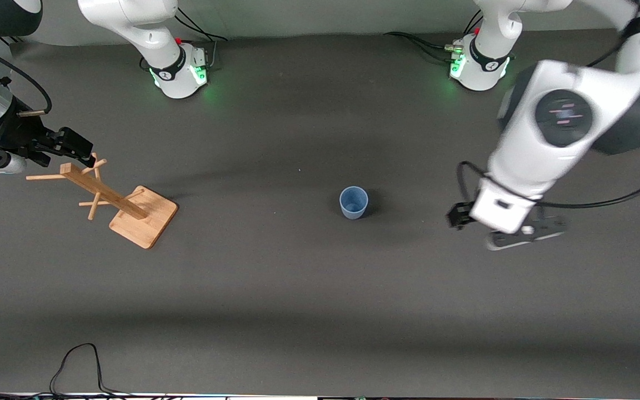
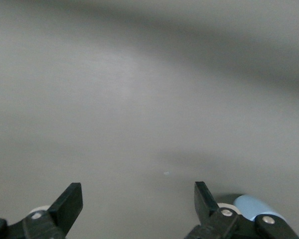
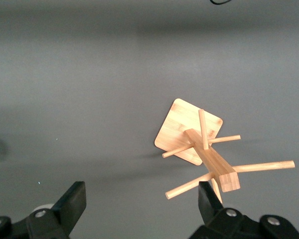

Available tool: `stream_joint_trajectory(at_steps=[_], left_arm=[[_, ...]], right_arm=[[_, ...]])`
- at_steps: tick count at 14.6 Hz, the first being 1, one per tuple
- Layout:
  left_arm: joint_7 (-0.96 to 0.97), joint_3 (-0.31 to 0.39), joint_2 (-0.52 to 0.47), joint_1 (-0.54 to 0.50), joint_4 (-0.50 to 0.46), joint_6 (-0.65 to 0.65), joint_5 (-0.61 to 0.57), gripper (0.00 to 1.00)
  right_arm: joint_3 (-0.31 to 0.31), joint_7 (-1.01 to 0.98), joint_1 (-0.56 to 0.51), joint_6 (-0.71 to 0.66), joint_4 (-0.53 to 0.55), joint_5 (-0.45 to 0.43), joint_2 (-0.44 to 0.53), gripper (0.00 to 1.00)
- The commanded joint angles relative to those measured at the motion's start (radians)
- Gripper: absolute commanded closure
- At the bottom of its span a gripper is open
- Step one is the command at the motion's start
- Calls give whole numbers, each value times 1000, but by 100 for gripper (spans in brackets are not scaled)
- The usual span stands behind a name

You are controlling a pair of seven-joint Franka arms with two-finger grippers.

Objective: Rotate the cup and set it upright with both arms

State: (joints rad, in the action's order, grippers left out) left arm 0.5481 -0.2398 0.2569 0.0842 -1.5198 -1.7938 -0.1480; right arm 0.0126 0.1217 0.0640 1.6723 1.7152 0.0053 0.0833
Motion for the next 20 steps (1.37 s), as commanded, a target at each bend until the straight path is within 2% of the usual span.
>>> stream_joint_trajectory(at_steps=[1,2,3,6,9,12,15,20], left_arm=[[-176,-9,-77,-110,-28,63,53,0],[-239,3,-94,-141,-31,79,86,0],[-276,54,-108,-149,-31,99,122,0],[-385,247,-151,-77,-33,166,137,0],[-430,302,-203,-69,-83,177,133,0],[-428,402,-257,15,-161,154,127,0],[-416,384,-271,8,-186,145,127,0],[-421,370,-245,6,-149,157,110,0]], right_arm=[[-35,-65,0,9,-5,44,-7,0],[-36,-66,0,9,-6,50,-7,0],[-37,-66,0,9,-6,50,-8,0],[-37,-66,0,9,-9,50,-10,0],[-37,-66,0,7,-23,50,-19,0],[-39,-66,0,6,-25,48,-19,0],[-42,-65,0,6,-25,44,-20,0],[-49,-50,2,3,-39,44,-28,0]])
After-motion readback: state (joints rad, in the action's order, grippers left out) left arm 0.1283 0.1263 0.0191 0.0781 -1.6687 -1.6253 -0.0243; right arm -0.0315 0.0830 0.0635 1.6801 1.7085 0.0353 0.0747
